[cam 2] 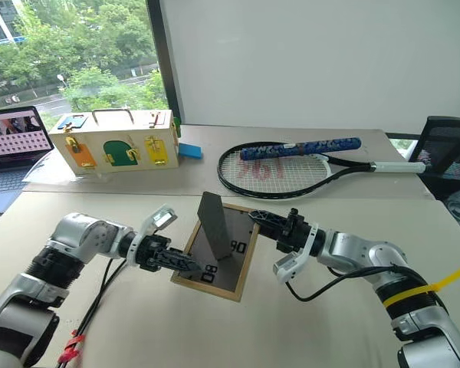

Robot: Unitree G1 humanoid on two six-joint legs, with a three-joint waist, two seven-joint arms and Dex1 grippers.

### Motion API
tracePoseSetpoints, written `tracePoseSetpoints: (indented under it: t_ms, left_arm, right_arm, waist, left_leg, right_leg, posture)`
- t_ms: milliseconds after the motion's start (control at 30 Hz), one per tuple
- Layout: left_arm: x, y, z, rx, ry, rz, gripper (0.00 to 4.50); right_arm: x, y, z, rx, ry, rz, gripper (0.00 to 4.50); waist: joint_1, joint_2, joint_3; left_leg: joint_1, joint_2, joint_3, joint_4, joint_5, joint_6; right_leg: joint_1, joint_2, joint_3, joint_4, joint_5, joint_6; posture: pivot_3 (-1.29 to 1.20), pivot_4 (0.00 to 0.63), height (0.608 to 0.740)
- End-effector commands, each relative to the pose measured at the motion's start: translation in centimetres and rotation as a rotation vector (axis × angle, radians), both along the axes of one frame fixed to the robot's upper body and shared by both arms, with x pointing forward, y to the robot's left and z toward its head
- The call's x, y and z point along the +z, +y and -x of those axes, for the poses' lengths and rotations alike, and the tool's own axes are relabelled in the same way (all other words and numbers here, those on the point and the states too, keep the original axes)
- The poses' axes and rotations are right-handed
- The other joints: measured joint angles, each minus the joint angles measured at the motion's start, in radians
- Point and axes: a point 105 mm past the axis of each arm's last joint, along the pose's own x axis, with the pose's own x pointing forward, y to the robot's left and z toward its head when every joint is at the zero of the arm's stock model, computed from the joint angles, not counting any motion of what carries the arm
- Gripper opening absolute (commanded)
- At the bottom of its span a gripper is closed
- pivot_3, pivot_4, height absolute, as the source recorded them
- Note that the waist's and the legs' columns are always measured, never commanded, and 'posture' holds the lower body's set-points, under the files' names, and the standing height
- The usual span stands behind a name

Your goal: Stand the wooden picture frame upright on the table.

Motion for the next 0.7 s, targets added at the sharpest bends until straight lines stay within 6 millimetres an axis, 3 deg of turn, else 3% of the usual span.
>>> tracePoseSetpoints:
  t_ms: [33, 100, 167, 300, 400, 467, 567, 700]
  left_arm:
    - [2.9, 2.7, -1.2, 0.151, -0.178, 0.082, 4.5]
    - [5.7, 3.8, -1.7, 0.262, -0.313, 0.249, 4.5]
    - [7.6, 4.4, -0.8, 0.307, -0.425, 0.399, 4.5]
    - [6.3, 4.0, 0.7, 0.334, -0.475, 0.348, 4.5]
    - [4.5, 3.5, 3.2, 0.228, -0.623, 0.278, 4.5]
    - [3.7, 3.2, 3.9, 0.209, -0.611, 0.236, 4.5]
    - [3.8, 3.0, 3.3, 0.257, -0.632, 0.223, 4.5]
    - [3.5, 2.8, 2.6, 0.293, -0.711, 0.183, 4.5]
  right_arm:
    - [3.0, -0.6, -0.6, -0.011, -0.001, -0.14, 1.22]
    - [2.7, -1.1, -1.3, -0.028, 0.09, -0.17, 1.22]
    - [2.3, -1.7, -2.2, -0.057, 0.202, -0.222, 1.22]
    - [1.9, -1.9, -3.8, -0.085, 0.517, -0.374, 1.21]
    - [1.1, -0.6, -3.2, 0.041, 1.177, -0.593, 1.21]
    - [1.3, 0.1, -2.1, 0.141, 1.451, -0.638, 1.21]
    - [1.6, 0.5, -1.2, 0.187, 1.685, -0.671, 1.2]
    - [0.6, 0.7, -0.9, 0.147, 1.832, -0.661, 1.2]
  waist:
    - [-0.007, 0.0, 0.0]
    - [-0.01, 0.0, 0.0]
    - [-0.01, -0.001, 0.0]
    - [-0.01, -0.001, 0.001]
    - [-0.013, -0.001, 0.001]
    - [-0.009, 0.0, 0.002]
    - [0.007, 0.002, 0.004]
    - [0.017, 0.002, 0.004]
  left_leg:
    - [0.0, 0.0, 0.0, 0.0, 0.0, 0.0]
    - [0.001, 0.0, -0.001, 0.001, 0.0, 0.0]
    - [0.001, 0.0, -0.001, 0.002, 0.0, 0.0]
    - [0.002, 0.0, -0.006, 0.003, 0.0, 0.0]
    - [0.003, 0.0, -0.009, 0.003, 0.0, 0.0]
    - [0.003, 0.0, -0.011, 0.003, 0.001, -0.001]
    - [0.003, 0.0, -0.016, 0.003, 0.003, -0.002]
    - [0.002, 0.0, -0.016, 0.004, 0.005, 0.0]
  right_leg:
    - [0.001, 0.0, 0.0, 0.0, 0.0, 0.0]
    - [0.002, 0.0, -0.001, 0.0, 0.0, 0.0]
    - [0.003, -0.001, -0.001, 0.0, 0.0, 0.0]
    - [0.007, -0.001, -0.006, 0.0, 0.0, 0.0]
    - [0.01, 0.0, -0.008, 0.0, 0.0, 0.0]
    - [0.012, 0.0, -0.011, 0.0, 0.0, -0.001]
    - [0.013, 0.0, -0.017, 0.001, 0.0, -0.002]
    - [0.012, 0.0, -0.018, 0.002, 0.0, -0.003]
  posture:
    - [0.0, 0.15, 0.698]
    - [0.0, 0.15, 0.698]
    - [0.0, 0.15, 0.698]
    - [0.0, 0.15, 0.698]
    - [0.0, 0.15, 0.698]
    - [0.0, 0.15, 0.698]
    - [0.0, 0.15, 0.698]
    - [0.0, 0.15, 0.698]
